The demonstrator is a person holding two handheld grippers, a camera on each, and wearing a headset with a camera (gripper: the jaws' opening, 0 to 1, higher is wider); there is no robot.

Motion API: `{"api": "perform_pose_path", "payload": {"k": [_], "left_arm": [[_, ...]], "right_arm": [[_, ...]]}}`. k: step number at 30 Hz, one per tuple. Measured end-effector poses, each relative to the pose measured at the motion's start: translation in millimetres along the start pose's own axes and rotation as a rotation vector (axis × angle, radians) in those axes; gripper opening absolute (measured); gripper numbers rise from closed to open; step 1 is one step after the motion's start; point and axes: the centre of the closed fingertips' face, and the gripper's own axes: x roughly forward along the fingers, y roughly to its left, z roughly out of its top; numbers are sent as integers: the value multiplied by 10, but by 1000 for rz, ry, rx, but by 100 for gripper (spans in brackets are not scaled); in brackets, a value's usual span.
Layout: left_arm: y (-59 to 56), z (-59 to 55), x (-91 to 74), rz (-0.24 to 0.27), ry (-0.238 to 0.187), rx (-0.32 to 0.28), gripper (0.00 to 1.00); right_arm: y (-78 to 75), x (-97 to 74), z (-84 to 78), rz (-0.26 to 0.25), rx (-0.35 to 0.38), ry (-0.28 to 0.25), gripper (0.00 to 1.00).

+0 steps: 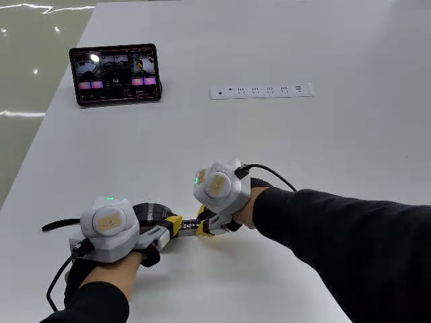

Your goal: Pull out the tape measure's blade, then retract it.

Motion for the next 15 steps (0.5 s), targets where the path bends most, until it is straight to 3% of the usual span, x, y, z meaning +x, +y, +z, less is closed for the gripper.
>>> {"api": "perform_pose_path", "payload": {"k": [15], "left_arm": [[0, 0, -2, 1, 0, -1, 59]], "right_arm": [[11, 28, 63, -11, -16, -21, 10]]}}
